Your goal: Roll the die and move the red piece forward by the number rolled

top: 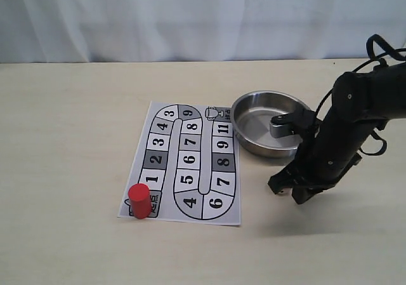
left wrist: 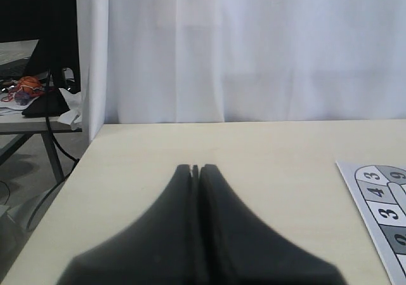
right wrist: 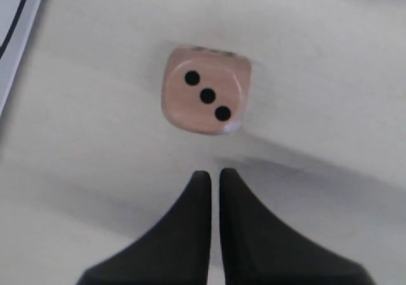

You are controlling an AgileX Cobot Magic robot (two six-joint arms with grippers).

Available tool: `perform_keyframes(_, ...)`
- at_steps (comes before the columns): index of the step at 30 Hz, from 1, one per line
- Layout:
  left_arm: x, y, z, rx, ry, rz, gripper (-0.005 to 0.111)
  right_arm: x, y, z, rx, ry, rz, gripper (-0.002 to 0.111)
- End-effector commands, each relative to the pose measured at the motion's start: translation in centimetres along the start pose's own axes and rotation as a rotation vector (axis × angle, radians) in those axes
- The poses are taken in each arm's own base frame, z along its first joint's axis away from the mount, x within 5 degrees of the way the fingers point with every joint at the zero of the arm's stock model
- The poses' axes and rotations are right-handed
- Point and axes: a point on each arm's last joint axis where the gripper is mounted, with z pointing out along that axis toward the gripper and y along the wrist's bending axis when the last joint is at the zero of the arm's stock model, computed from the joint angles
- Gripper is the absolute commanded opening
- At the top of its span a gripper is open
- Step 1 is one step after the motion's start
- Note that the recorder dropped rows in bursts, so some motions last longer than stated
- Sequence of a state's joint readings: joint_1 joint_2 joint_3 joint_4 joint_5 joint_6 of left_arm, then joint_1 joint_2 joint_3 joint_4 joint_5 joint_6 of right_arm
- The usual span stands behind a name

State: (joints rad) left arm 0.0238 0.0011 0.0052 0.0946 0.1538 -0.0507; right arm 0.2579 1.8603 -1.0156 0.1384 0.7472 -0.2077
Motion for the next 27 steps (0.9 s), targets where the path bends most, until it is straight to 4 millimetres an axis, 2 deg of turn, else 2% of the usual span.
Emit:
perform_keyframes(1,-0.3,0.0,0.0,0.001,-0.018,-0.003,0.0,-0.2,0.3,-1.2,-0.025,0.081,-0.01,0.004)
perform_keyframes(6,-0.3,0.0,0.0,0.001,-0.018,-0.003,0.0,-0.9,0.9,-2.8,-0.059,0.061,-0.022,0.004)
perform_keyframes(13,-0.3,0.0,0.0,0.001,-0.018,-0.003,0.0,-1.6,6.3,-5.6,-0.059,-0.081,-0.282,0.005)
perform_keyframes(16,-0.3,0.0,0.0,0.001,-0.018,-0.003,0.0,-2.0,9.2,-5.7,-0.056,-0.165,-0.371,0.014)
perform_keyframes(20,-0.3,0.0,0.0,0.001,-0.018,-0.003,0.0,-2.3,12.8,-5.6,-0.074,-0.281,-0.449,0.039)
perform_keyframes(23,-0.3,0.0,0.0,0.001,-0.018,-0.003,0.0,-2.3,14.8,-5.7,-0.118,-0.338,-0.452,0.054)
perform_keyframes(27,-0.3,0.0,0.0,0.001,-0.018,-0.003,0.0,-2.6,16.5,-5.7,-0.173,-0.39,-0.413,0.061)
